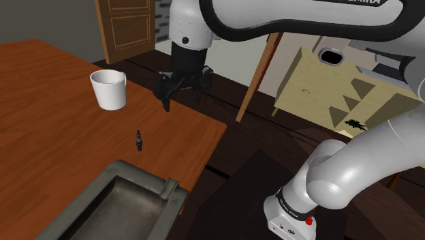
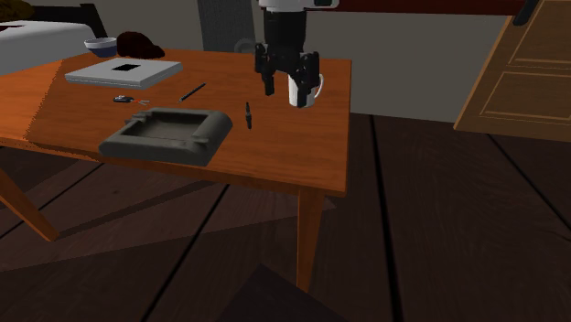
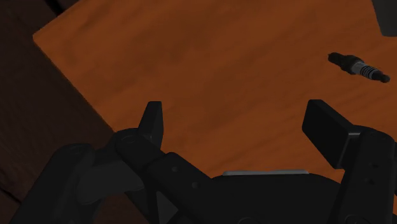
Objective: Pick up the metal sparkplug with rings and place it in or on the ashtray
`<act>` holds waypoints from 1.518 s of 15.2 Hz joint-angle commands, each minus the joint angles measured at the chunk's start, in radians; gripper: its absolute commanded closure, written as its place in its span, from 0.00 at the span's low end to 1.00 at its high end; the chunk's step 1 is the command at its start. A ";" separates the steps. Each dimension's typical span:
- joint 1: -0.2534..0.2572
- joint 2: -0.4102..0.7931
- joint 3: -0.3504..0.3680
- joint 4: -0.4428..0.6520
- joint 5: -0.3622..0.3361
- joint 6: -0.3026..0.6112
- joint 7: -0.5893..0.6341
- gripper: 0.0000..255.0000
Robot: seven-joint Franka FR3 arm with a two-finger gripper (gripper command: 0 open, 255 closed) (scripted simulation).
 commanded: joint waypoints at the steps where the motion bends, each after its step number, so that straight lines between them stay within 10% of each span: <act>1: 0.008 0.068 0.034 0.047 -0.005 0.003 0.052 0.00; 9: 0.074 0.375 0.136 0.293 -0.082 -0.014 0.259 0.00; 23: 0.076 0.370 0.136 0.185 -0.078 0.089 0.256 0.00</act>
